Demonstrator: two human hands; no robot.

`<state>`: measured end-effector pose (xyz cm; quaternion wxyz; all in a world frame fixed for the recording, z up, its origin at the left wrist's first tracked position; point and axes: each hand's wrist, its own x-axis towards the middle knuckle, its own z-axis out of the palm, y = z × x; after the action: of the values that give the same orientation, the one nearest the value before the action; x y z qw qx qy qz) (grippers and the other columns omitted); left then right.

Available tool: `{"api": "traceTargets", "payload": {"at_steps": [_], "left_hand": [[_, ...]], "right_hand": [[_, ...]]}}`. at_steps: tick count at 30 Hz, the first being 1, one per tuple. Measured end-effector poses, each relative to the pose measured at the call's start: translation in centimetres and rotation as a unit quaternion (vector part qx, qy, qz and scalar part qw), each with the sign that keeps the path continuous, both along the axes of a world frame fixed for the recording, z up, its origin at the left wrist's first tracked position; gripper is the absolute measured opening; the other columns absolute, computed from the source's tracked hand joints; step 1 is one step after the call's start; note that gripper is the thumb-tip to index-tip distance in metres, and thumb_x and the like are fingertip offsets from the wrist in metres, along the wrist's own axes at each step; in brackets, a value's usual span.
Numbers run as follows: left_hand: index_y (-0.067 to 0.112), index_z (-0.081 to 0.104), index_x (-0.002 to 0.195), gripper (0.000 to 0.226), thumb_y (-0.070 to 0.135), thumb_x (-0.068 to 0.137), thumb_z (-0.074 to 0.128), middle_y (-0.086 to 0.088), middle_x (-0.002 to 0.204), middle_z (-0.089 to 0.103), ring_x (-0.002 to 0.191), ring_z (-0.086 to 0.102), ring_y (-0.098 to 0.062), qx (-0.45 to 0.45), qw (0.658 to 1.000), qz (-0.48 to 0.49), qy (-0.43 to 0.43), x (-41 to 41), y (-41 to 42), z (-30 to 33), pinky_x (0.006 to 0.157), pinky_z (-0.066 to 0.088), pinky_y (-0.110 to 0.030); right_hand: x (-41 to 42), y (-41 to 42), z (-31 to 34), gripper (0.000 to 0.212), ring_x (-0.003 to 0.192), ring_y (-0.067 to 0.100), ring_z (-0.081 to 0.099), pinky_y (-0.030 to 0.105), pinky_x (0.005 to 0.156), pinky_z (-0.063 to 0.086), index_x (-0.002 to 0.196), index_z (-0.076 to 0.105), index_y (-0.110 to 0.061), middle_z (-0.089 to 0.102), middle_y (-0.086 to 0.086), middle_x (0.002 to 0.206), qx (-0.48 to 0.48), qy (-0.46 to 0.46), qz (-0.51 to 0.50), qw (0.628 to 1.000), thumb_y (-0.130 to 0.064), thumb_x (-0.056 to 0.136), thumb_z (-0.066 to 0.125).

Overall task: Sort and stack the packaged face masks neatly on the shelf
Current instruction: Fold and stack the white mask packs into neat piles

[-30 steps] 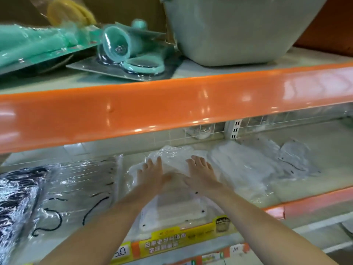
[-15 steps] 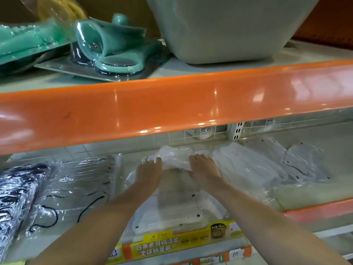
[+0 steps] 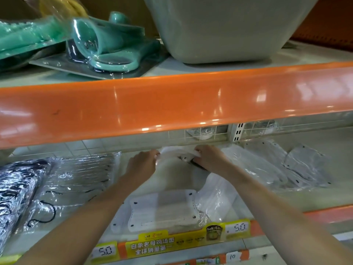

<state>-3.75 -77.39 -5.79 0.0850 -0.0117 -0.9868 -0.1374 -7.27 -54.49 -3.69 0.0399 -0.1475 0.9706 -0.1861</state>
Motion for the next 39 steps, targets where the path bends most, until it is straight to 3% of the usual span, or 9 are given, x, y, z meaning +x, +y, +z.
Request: {"api": "traceTargets", "payload": {"at_steps": [7, 11, 14, 18, 25, 27, 29, 32, 39], "left_hand": [[0.014, 0.065, 0.110, 0.025, 0.027, 0.100, 0.046, -0.005, 0.099, 0.068, 0.093, 0.062, -0.030, 0.024, 0.998, -0.051, -0.005, -1.1, -1.6, 4.6, 0.076, 0.045, -0.035], [0.020, 0.064, 0.094, 0.021, 0.038, 0.084, 0.070, 0.009, 0.075, 0.055, 0.067, 0.051, -0.010, 0.071, 0.981, -0.121, -0.134, -1.0, -2.9, 6.1, 0.058, 0.033, -0.026], [0.014, 0.064, 0.088, 0.025, 0.036, 0.082, 0.073, 0.006, 0.073, 0.056, 0.064, 0.048, -0.008, 0.070, 0.974, -0.134, -0.170, -1.2, -3.6, 5.9, 0.057, 0.031, -0.025], [0.010, 0.056, 0.066, 0.034, 0.031, 0.093, 0.061, 0.003, 0.060, 0.046, 0.056, 0.040, -0.010, 0.094, 0.972, -0.138, -0.164, -1.5, -4.2, 5.1, 0.056, 0.028, -0.026], [0.016, 0.034, 0.060, 0.045, 0.029, 0.095, 0.057, 0.002, 0.058, 0.028, 0.052, 0.028, -0.013, 0.136, 0.979, -0.065, -0.139, -2.5, -4.5, 2.6, 0.053, 0.019, -0.029], [0.015, 0.043, 0.065, 0.036, 0.029, 0.095, 0.057, 0.001, 0.062, 0.039, 0.056, 0.037, -0.014, 0.149, 0.983, -0.041, -0.102, -2.6, -4.5, 1.9, 0.054, 0.024, -0.027], [0.012, 0.060, 0.091, 0.017, 0.029, 0.093, 0.060, -0.005, 0.085, 0.059, 0.079, 0.056, -0.019, 0.126, 0.988, -0.018, -0.084, -2.6, -4.4, 1.1, 0.067, 0.041, -0.029], [0.015, 0.049, 0.133, 0.045, 0.036, 0.094, 0.056, -0.010, 0.128, 0.056, 0.120, 0.050, -0.028, 0.012, 0.995, -0.005, -0.100, -2.2, -3.9, 0.1, 0.097, 0.040, -0.039], [0.022, 0.041, 0.141, 0.047, 0.038, 0.097, 0.048, 0.000, 0.144, 0.040, 0.134, 0.033, -0.020, -0.056, 0.994, -0.071, -0.063, 1.2, 0.2, -2.3, 0.104, 0.029, -0.037]], "right_hand": [[-0.5, 0.5, 2.1, 0.030, 0.066, 0.019, 0.050, 0.025, 0.055, 0.034, 0.095, 0.060, 0.003, 0.054, 0.004, 0.073, -0.102, -0.073, 0.067, 0.990, -0.027, 0.093, 0.059], [-0.7, 0.4, 2.9, 0.034, 0.063, 0.012, 0.046, 0.021, 0.056, 0.032, 0.100, 0.062, 0.001, 0.054, 0.001, 0.077, -0.066, -0.083, 0.103, 0.989, -0.032, 0.091, 0.062], [-1.2, 0.1, 2.8, 0.034, 0.081, 0.018, 0.057, 0.028, 0.071, 0.043, 0.109, 0.062, -0.007, 0.063, 0.006, 0.097, -0.042, -0.069, 0.111, 0.991, -0.034, 0.088, 0.066], [-1.3, -0.4, 2.7, 0.036, 0.099, 0.021, 0.062, 0.039, 0.091, 0.048, 0.119, 0.059, -0.019, 0.064, 0.001, 0.117, -0.020, -0.006, 0.072, 0.997, -0.039, 0.090, 0.063], [-0.4, -1.5, 2.7, 0.035, 0.109, 0.018, 0.059, 0.034, 0.092, 0.043, 0.123, 0.058, -0.023, 0.062, -0.004, 0.122, 0.007, 0.178, 0.022, 0.984, -0.042, 0.100, 0.038], [-0.1, -1.6, 2.0, 0.039, 0.117, 0.018, 0.054, 0.037, 0.099, 0.041, 0.128, 0.054, -0.022, 0.058, -0.002, 0.128, 0.007, 0.191, 0.020, 0.981, -0.043, 0.100, 0.037], [0.2, -1.8, 1.4, 0.042, 0.127, 0.018, 0.045, 0.039, 0.105, 0.036, 0.136, 0.046, -0.020, 0.050, -0.002, 0.138, 0.016, 0.170, 0.026, 0.985, -0.042, 0.100, 0.038], [0.8, -2.3, 0.4, 0.046, 0.132, 0.018, 0.038, 0.040, 0.108, 0.033, 0.141, 0.038, -0.022, 0.041, -0.002, 0.145, 0.045, 0.109, 0.041, 0.992, -0.043, 0.100, 0.038], [3.8, -3.1, -3.8, 0.053, 0.133, 0.020, 0.033, 0.042, 0.106, 0.031, 0.140, 0.040, -0.021, 0.032, 0.001, 0.145, 0.094, 0.044, 0.118, 0.988, -0.048, 0.095, 0.046]]}}
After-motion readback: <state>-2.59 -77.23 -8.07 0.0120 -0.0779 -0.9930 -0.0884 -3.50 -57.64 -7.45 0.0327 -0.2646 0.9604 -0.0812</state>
